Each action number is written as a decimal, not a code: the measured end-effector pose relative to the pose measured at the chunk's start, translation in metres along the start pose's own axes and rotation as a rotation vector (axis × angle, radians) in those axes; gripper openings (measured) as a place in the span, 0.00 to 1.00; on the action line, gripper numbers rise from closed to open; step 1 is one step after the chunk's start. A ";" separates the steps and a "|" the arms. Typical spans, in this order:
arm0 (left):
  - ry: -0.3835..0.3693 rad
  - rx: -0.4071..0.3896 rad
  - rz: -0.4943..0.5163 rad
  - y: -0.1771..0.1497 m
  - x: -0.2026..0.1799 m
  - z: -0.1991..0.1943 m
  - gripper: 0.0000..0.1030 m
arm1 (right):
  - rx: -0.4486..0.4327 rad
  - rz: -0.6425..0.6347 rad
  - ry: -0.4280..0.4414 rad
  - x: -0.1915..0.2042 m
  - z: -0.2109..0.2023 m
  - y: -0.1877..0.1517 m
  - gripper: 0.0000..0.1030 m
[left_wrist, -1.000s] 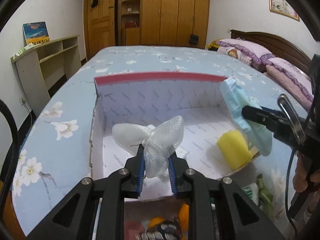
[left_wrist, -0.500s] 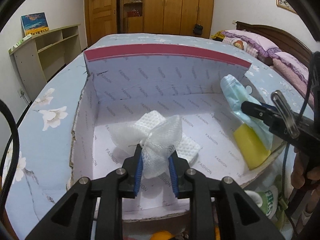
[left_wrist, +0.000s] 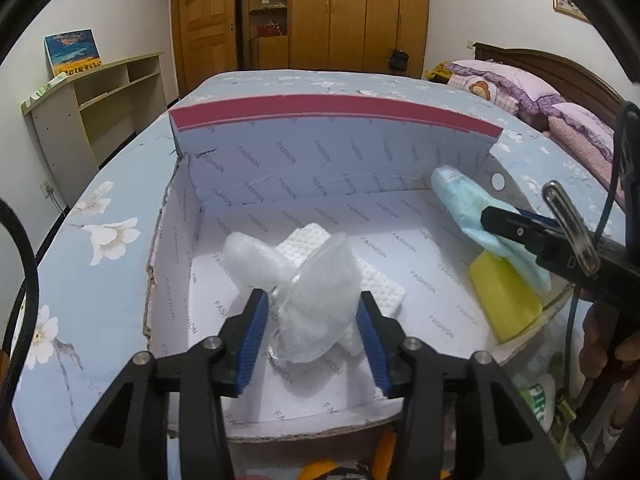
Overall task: Organize soft objects
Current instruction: 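Lower mask and mesh bag into the box and open both grippers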
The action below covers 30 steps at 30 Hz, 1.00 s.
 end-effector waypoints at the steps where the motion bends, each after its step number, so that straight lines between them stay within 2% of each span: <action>1: -0.003 -0.002 0.001 0.001 0.000 -0.002 0.49 | -0.001 0.002 0.003 0.000 -0.001 0.000 0.42; 3: -0.005 -0.008 0.007 0.002 -0.002 -0.006 0.51 | -0.010 -0.001 -0.002 0.001 -0.004 0.002 0.45; 15: -0.008 -0.041 0.016 0.009 -0.009 -0.039 0.52 | -0.047 -0.025 0.003 0.005 -0.033 0.005 0.45; 30: -0.003 -0.058 -0.025 -0.008 -0.003 -0.081 0.52 | -0.048 -0.030 0.026 0.011 -0.079 -0.014 0.45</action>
Point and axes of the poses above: each gripper's, at about its wrist camera, not at the fingertips, and z roughly the way its jaws point, x to its left, y to its top, the point moved 7 cm from there along z, roughly the way its jaws point, and after that the axes turned 10 degrees about -y, right-handed, at the moved point
